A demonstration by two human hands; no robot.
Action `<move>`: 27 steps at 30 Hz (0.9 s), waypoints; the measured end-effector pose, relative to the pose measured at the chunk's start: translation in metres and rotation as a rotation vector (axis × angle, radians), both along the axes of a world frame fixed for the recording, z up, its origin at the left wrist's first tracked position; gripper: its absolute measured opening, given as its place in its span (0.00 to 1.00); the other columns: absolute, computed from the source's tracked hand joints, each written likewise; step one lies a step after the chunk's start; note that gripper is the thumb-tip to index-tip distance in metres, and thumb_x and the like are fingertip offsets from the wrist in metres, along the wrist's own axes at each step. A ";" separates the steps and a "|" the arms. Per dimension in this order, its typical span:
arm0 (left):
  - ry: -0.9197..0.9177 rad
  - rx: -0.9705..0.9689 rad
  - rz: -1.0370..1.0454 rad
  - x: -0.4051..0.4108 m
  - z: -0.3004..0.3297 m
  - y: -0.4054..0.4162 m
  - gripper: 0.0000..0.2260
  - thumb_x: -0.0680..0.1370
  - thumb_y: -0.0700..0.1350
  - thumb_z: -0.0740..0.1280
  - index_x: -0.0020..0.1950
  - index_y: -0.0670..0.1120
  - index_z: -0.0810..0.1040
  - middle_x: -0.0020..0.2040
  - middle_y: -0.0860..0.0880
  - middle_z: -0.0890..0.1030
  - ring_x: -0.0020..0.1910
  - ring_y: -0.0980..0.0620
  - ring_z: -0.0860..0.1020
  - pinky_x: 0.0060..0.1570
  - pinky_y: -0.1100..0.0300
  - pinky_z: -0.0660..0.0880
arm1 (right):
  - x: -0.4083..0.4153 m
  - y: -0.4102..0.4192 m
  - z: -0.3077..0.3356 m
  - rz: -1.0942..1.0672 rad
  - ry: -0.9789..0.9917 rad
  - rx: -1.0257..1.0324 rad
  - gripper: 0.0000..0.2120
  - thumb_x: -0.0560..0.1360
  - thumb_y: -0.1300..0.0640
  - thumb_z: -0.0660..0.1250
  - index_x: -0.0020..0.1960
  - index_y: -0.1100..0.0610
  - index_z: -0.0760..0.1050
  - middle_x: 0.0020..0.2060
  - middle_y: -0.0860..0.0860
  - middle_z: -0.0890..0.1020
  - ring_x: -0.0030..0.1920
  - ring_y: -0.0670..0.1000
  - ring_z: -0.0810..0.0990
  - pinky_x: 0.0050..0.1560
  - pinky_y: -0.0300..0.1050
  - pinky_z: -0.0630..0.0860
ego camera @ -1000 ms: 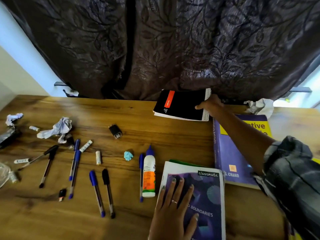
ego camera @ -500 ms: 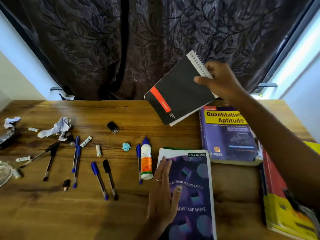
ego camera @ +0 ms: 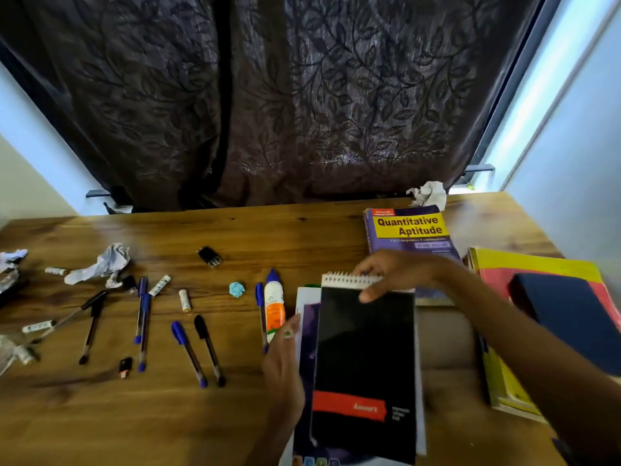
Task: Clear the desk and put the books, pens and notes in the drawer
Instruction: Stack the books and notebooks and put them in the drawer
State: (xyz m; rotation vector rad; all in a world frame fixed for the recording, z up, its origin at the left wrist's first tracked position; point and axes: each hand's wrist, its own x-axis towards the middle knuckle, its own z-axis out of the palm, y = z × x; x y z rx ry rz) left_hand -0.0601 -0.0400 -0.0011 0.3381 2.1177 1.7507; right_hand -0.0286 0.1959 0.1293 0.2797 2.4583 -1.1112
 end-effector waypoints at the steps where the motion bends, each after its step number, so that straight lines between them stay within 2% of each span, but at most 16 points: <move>1: -0.028 -0.001 -0.018 -0.003 -0.007 0.000 0.11 0.81 0.54 0.57 0.61 0.63 0.72 0.63 0.66 0.72 0.61 0.68 0.69 0.49 0.84 0.62 | -0.003 -0.009 -0.015 -0.002 -0.016 0.030 0.18 0.73 0.56 0.69 0.62 0.58 0.73 0.52 0.48 0.78 0.50 0.46 0.76 0.47 0.31 0.72; 2: -0.009 -0.049 -0.065 -0.002 -0.005 0.000 0.12 0.81 0.52 0.57 0.64 0.61 0.68 0.66 0.65 0.68 0.64 0.67 0.65 0.52 0.84 0.60 | -0.007 -0.015 -0.031 -0.012 -0.009 0.079 0.20 0.73 0.56 0.69 0.64 0.59 0.72 0.55 0.50 0.77 0.53 0.47 0.75 0.48 0.31 0.70; 4: 0.099 -0.190 -0.163 0.002 -0.002 0.000 0.19 0.81 0.51 0.59 0.71 0.58 0.60 0.70 0.63 0.61 0.67 0.66 0.57 0.61 0.78 0.55 | -0.011 -0.025 -0.061 -0.038 0.016 0.169 0.24 0.72 0.56 0.70 0.66 0.58 0.71 0.61 0.54 0.75 0.59 0.52 0.74 0.53 0.37 0.69; 5: 0.153 -0.248 -0.191 0.004 -0.007 0.000 0.25 0.79 0.55 0.61 0.74 0.56 0.56 0.73 0.61 0.59 0.68 0.66 0.56 0.62 0.76 0.54 | -0.012 -0.029 -0.071 -0.047 0.032 0.200 0.24 0.72 0.55 0.70 0.67 0.57 0.70 0.63 0.54 0.75 0.61 0.53 0.74 0.55 0.38 0.70; 7: 0.253 -0.324 -0.229 0.008 -0.014 0.002 0.35 0.73 0.66 0.56 0.76 0.54 0.50 0.76 0.57 0.55 0.70 0.64 0.55 0.60 0.77 0.55 | -0.012 -0.033 -0.083 -0.043 0.073 0.263 0.24 0.73 0.53 0.69 0.68 0.53 0.69 0.65 0.52 0.74 0.62 0.53 0.74 0.59 0.42 0.71; 9: 0.287 -0.408 -0.235 0.009 -0.016 0.003 0.38 0.72 0.68 0.52 0.77 0.54 0.47 0.77 0.55 0.53 0.71 0.62 0.55 0.64 0.71 0.57 | -0.011 -0.033 -0.086 -0.016 0.136 0.383 0.24 0.73 0.51 0.69 0.67 0.50 0.69 0.66 0.50 0.73 0.65 0.52 0.70 0.65 0.51 0.67; 11: 0.290 -0.430 -0.207 0.010 -0.012 0.005 0.36 0.73 0.64 0.55 0.77 0.53 0.47 0.77 0.53 0.54 0.73 0.57 0.56 0.68 0.62 0.59 | -0.006 -0.030 -0.083 -0.016 0.190 0.467 0.22 0.73 0.51 0.68 0.66 0.48 0.70 0.66 0.49 0.70 0.68 0.52 0.63 0.67 0.54 0.60; 15: 0.218 -0.518 -0.168 0.005 -0.005 0.007 0.36 0.77 0.57 0.64 0.77 0.50 0.49 0.76 0.49 0.58 0.73 0.50 0.62 0.66 0.59 0.64 | 0.019 -0.015 -0.078 -0.180 0.314 0.517 0.21 0.74 0.49 0.66 0.66 0.47 0.69 0.66 0.48 0.68 0.68 0.50 0.61 0.65 0.51 0.59; 19: 0.164 -0.648 -0.193 -0.005 -0.003 0.013 0.41 0.74 0.58 0.67 0.78 0.47 0.48 0.77 0.47 0.56 0.75 0.46 0.55 0.70 0.50 0.61 | 0.053 0.004 -0.088 -0.314 0.282 0.618 0.27 0.73 0.47 0.67 0.70 0.48 0.63 0.70 0.50 0.63 0.70 0.52 0.58 0.69 0.52 0.58; 23: 0.138 -0.761 -0.223 -0.017 0.005 0.023 0.45 0.70 0.60 0.71 0.77 0.44 0.52 0.76 0.45 0.60 0.74 0.45 0.58 0.70 0.49 0.62 | 0.069 0.015 -0.109 -0.300 0.157 0.691 0.34 0.74 0.46 0.66 0.75 0.48 0.53 0.74 0.50 0.55 0.75 0.54 0.51 0.72 0.54 0.55; 25: 0.086 -0.803 -0.241 -0.022 0.010 0.027 0.46 0.67 0.60 0.73 0.76 0.43 0.54 0.74 0.44 0.63 0.73 0.44 0.61 0.69 0.50 0.64 | 0.071 0.014 -0.118 -0.292 0.157 0.726 0.35 0.76 0.47 0.63 0.76 0.49 0.49 0.76 0.51 0.53 0.76 0.55 0.49 0.73 0.53 0.53; 27: 0.013 -0.768 -0.234 -0.026 0.011 0.030 0.46 0.64 0.59 0.77 0.72 0.42 0.59 0.70 0.44 0.68 0.70 0.44 0.66 0.65 0.50 0.69 | 0.070 0.012 -0.121 -0.320 0.174 0.737 0.33 0.77 0.48 0.61 0.76 0.50 0.48 0.76 0.51 0.52 0.76 0.55 0.48 0.73 0.52 0.52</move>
